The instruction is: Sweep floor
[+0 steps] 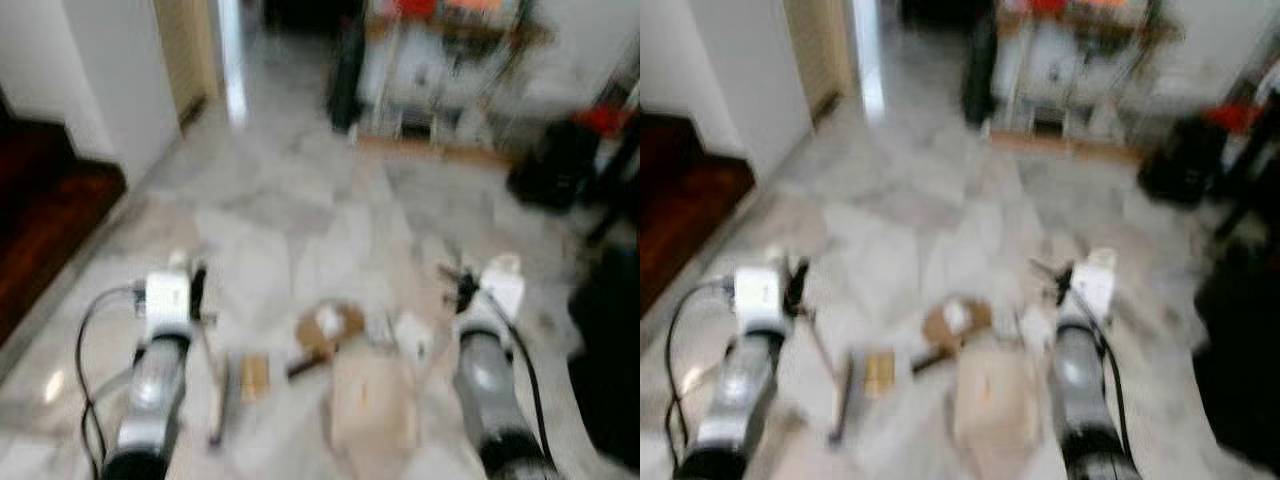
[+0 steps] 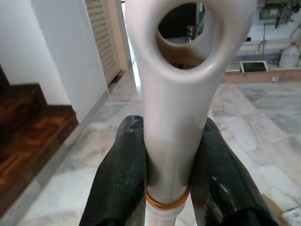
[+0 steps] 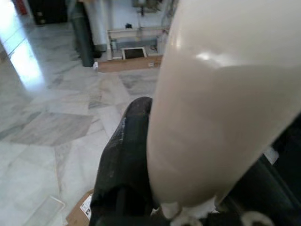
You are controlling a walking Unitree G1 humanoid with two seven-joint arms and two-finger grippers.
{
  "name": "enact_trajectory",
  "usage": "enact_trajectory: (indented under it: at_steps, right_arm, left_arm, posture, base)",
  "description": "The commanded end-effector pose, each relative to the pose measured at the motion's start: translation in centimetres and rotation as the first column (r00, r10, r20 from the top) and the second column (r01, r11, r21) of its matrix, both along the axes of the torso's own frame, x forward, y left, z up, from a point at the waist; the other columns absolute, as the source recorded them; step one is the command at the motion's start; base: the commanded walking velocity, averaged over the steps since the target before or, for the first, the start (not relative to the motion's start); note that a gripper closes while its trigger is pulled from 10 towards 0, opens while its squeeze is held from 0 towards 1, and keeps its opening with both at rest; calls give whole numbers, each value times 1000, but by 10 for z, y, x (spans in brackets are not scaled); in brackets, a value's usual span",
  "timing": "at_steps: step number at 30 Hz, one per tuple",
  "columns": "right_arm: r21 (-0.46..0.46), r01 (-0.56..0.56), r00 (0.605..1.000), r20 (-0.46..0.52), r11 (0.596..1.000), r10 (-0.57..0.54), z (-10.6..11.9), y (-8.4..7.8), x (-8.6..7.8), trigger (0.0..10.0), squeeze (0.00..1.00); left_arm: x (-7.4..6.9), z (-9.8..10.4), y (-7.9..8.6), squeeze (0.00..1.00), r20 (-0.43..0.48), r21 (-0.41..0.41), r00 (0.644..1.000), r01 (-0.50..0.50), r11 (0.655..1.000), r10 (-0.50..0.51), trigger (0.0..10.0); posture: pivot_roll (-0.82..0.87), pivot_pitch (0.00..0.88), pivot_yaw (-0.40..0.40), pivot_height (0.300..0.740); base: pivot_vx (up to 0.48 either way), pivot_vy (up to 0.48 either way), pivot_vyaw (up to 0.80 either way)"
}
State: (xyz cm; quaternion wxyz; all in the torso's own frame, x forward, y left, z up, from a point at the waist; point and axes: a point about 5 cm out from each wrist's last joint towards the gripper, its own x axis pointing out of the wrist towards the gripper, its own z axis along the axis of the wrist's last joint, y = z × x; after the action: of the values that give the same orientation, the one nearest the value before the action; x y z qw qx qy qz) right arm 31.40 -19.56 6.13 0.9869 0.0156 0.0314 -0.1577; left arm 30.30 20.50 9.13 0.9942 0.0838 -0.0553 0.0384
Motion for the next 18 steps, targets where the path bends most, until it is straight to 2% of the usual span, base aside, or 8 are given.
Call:
enact_trajectory:
  at_steps: [1, 3, 6, 18]
  right_arm:
    - [-11, 28, 999, 36, 1000, -28, 8, -9, 2, 10000, 0]
    - [-6, 30, 999, 34, 1000, -29, 8, -8, 2, 10000, 0]
    - [-11, 25, 999, 37, 1000, -25, 9, -7, 3, 10000, 0]
    - [-13, 36, 999, 37, 999, -36, 8, -8, 2, 10000, 0]
  left_arm:
    - [7, 14, -9, 0, 65, -11, 998, 27, 1000, -27, 10000]
    - [7, 15, -9, 0, 68, -10, 997, 28, 1000, -27, 10000]
    - [8, 16, -9, 0, 70, -9, 997, 31, 999, -30, 10000]
    - [10, 19, -11, 0, 85, -8, 996, 42, 999, -41, 10000]
  posture:
    - [5, 0, -35, 740]
    - [5, 0, -31, 740]
    - [5, 0, -31, 740]
    - [1, 0, -27, 740]
  base:
    - [304, 0, 0]
    - [306, 0, -231]
    - [305, 0, -800]
    - [305, 0, 0]
